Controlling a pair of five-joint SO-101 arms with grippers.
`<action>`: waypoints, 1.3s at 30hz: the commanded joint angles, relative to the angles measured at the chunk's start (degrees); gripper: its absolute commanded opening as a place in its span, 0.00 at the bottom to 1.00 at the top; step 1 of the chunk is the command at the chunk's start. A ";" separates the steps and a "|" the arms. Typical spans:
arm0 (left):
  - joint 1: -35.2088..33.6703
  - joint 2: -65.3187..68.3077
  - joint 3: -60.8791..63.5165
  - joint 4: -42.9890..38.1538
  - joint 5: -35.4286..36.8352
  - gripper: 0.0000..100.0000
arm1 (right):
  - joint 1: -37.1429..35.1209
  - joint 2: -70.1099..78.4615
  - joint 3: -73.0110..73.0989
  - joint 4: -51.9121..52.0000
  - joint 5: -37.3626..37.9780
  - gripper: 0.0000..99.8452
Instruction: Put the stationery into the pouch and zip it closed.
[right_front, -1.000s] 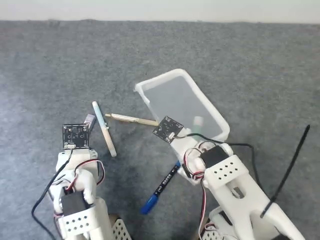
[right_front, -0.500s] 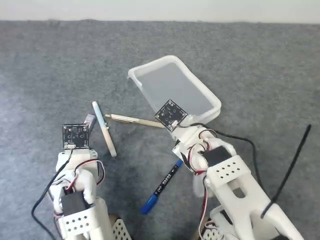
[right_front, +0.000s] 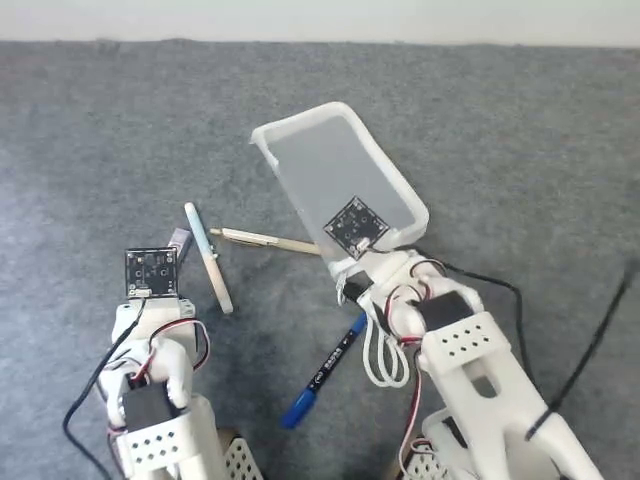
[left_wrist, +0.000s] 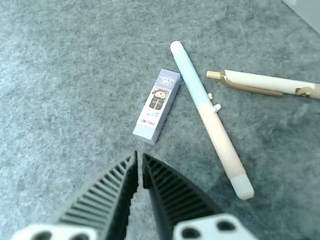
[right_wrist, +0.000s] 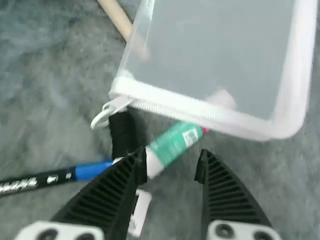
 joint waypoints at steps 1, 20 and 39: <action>-0.09 0.09 -0.92 -1.58 -0.53 0.01 | -0.57 -2.86 -7.03 7.96 -0.44 0.17; -0.09 0.09 -0.92 -1.58 -0.53 0.01 | -11.82 20.26 -15.74 4.35 -3.25 0.17; -0.09 0.09 -0.92 -1.49 -0.53 0.01 | -6.99 39.69 -24.09 3.21 -2.90 0.16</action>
